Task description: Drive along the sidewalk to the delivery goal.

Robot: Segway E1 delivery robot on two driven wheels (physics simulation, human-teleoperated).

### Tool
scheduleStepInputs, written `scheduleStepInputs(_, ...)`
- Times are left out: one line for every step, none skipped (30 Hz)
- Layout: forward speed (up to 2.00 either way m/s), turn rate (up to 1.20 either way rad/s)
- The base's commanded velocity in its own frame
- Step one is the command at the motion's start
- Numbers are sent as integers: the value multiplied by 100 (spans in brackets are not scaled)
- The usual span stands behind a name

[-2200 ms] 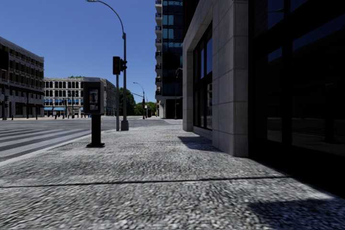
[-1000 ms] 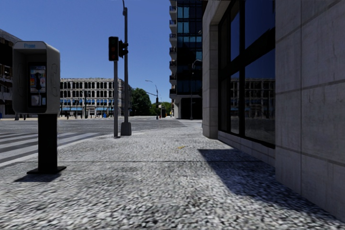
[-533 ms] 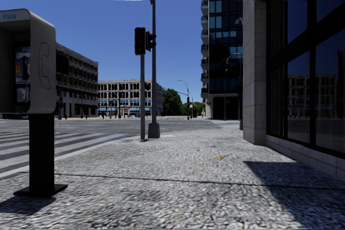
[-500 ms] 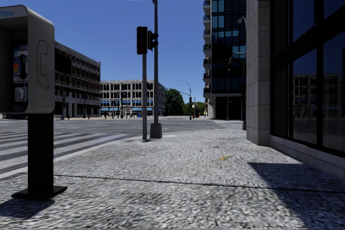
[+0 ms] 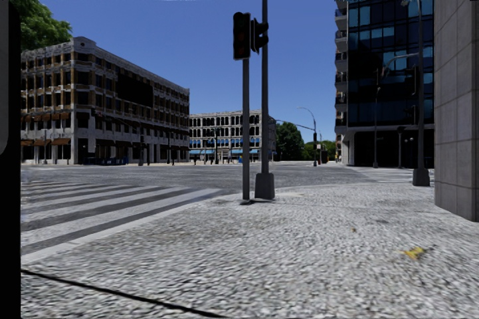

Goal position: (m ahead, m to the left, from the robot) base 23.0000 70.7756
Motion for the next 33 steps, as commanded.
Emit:
scheduleStepInputs(200,47)
scheduleStepInputs(200,47)
scheduleStepInputs(200,47)
scheduleStepInputs(200,47)
scheduleStepInputs(200,47)
scheduleStepInputs(200,47)
scheduleStepInputs(200,47)
scheduleStepInputs(200,47)
scheduleStepInputs(200,47)
scheduleStepInputs(200,47)
scheduleStepInputs(200,47)
scheduleStepInputs(200,47)
scheduleStepInputs(200,47)
scheduleStepInputs(200,54)
scheduleStepInputs(200,60)
scheduleStepInputs(200,60)
scheduleStepInputs(200,61)
scheduleStepInputs(200,62)
scheduleStepInputs(200,62)
scheduleStepInputs(200,62)
scheduleStepInputs(200,62)
scheduleStepInputs(200,62)
scheduleStepInputs(200,62)
scheduleStepInputs(200,62)
scheduleStepInputs(200,62)
scheduleStepInputs(200,62)
scheduleStepInputs(200,62)
scheduleStepInputs(200,62)
scheduleStepInputs(200,62)
scheduleStepInputs(200,62)
scheduleStepInputs(200,62)
scheduleStepInputs(200,62)
scheduleStepInputs(200,62)
